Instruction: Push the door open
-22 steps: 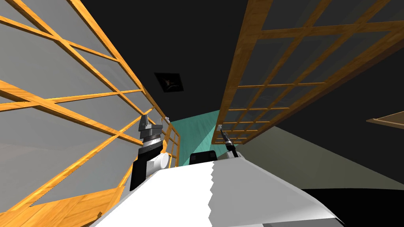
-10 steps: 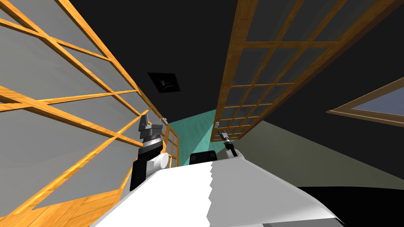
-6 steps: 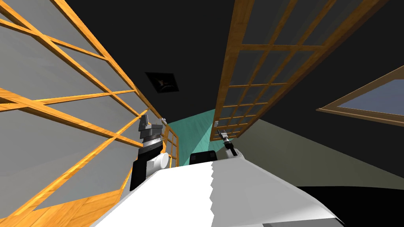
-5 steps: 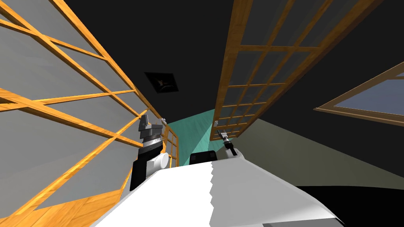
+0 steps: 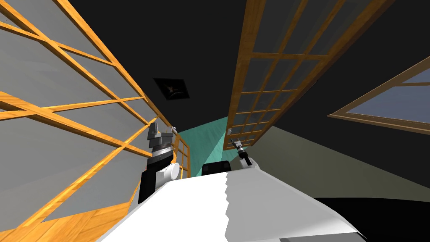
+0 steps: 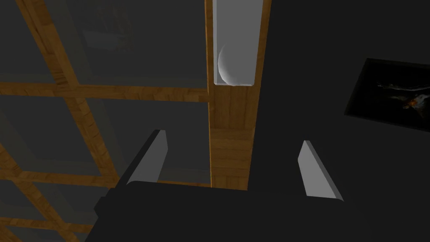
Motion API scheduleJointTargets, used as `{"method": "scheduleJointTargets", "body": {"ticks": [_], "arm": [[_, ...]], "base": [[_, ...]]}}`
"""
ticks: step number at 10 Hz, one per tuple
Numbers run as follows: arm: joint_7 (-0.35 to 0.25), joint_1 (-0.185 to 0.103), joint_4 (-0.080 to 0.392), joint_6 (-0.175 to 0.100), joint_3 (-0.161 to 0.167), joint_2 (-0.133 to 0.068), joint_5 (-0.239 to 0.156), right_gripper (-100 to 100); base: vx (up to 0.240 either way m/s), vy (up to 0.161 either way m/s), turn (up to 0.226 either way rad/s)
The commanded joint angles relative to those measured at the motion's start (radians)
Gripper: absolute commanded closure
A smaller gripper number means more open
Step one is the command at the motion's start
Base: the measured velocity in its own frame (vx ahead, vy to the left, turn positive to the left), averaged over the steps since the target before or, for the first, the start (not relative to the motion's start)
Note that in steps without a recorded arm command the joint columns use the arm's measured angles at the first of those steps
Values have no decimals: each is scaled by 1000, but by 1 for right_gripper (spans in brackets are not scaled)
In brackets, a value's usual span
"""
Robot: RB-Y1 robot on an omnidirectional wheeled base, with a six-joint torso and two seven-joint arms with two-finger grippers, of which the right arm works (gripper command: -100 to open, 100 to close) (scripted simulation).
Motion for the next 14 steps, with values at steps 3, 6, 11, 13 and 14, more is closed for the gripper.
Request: {"method": "scheduleJointTargets", "body": {"ticks": [3, 6, 11, 13, 14], "arm": [[10, -6, 5, 2, -7, 6, -4, -100], [19, -11, 9, 3, -13, 12, -7, -100], [20, -12, 9, 4, -14, 13, -8, 100], [20, -12, 9, 4, -14, 13, -8, 100], [20, -12, 9, 4, -14, 13, -8, 100]], "base": [[182, 3, 24], [213, -14, 30], [39, 1, 7], [-9, -1, -2], [0, 0, 0]]}}
